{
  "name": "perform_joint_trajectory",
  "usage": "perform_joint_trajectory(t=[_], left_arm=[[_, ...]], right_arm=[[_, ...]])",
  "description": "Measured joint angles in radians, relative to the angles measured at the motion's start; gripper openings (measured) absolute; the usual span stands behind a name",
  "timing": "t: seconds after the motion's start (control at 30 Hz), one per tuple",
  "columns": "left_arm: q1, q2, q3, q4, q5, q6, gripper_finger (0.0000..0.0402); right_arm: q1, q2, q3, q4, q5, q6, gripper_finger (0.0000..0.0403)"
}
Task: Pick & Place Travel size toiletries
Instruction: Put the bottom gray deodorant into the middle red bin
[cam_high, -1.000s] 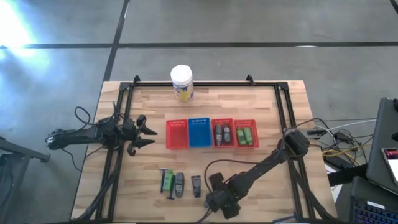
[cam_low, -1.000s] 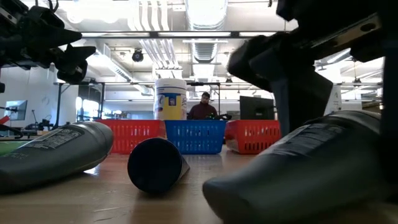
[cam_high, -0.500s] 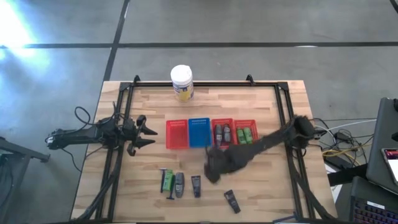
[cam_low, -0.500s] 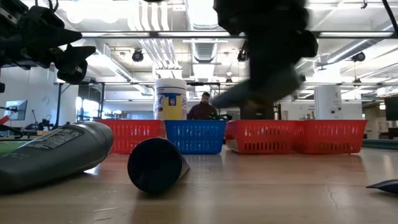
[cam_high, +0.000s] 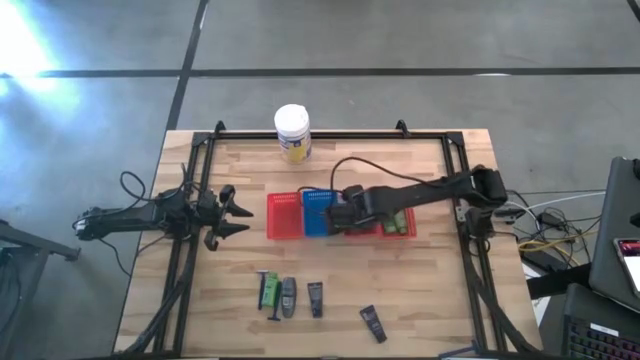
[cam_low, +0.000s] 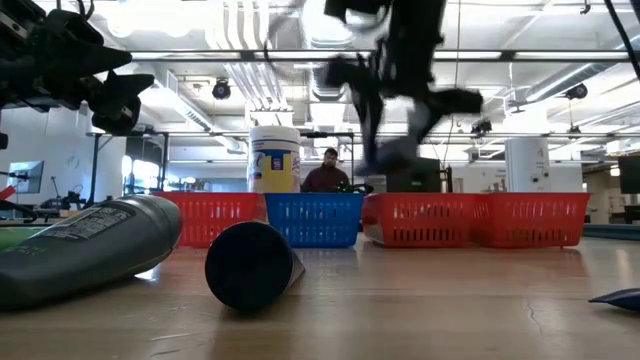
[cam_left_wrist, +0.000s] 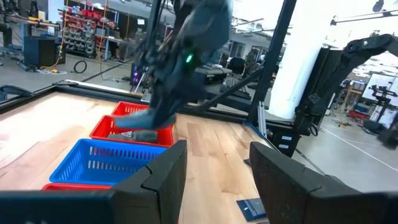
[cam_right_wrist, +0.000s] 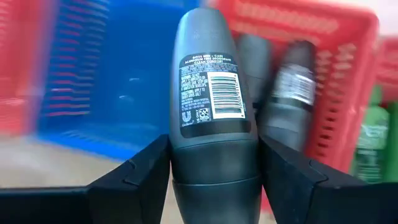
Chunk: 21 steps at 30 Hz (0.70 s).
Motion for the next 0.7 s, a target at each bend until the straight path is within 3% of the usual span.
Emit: perform_joint_trajectory(t=[0.17, 0.37, 0.7], left_arm=[[0.0, 0.0, 0.0, 0.0, 0.0, 0.0, 0.0182], [0.0, 0.0, 0.0, 0.0, 0.0, 0.0, 0.0182], [0.0, 0.0, 0.0, 0.0, 0.0, 0.0, 0.0181]], right_arm=[[-0.013, -0.001, -0.116, 0.106, -0.025, 0.119, 0.0203], [0.001, -0.009, -0.137, 0.137, 0.01, 0.211, 0.0229], [0.015, -0.013, -0.101, 0.084, 0.014, 0.126, 0.0306]])
